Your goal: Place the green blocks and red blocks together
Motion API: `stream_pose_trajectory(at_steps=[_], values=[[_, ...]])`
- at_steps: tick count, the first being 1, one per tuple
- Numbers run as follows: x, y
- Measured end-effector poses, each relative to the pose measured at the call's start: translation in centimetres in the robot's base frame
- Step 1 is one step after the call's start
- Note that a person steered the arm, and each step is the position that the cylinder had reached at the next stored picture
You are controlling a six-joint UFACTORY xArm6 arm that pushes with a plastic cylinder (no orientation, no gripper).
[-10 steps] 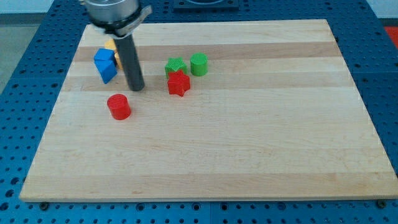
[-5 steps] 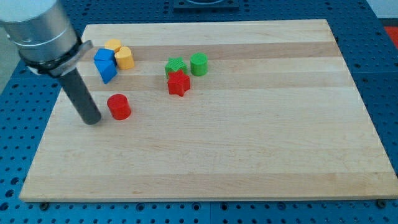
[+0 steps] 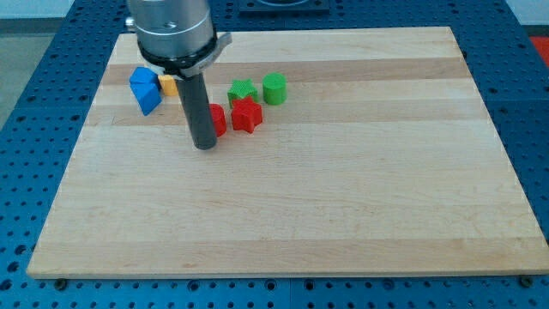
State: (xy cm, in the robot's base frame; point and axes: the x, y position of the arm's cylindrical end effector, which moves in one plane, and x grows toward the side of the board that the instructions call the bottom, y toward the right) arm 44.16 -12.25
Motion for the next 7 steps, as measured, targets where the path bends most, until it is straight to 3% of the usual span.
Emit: stream_pose_trajectory(at_steps=[4, 7], values=[[-2.1, -1.1], [-2.7, 5.8]])
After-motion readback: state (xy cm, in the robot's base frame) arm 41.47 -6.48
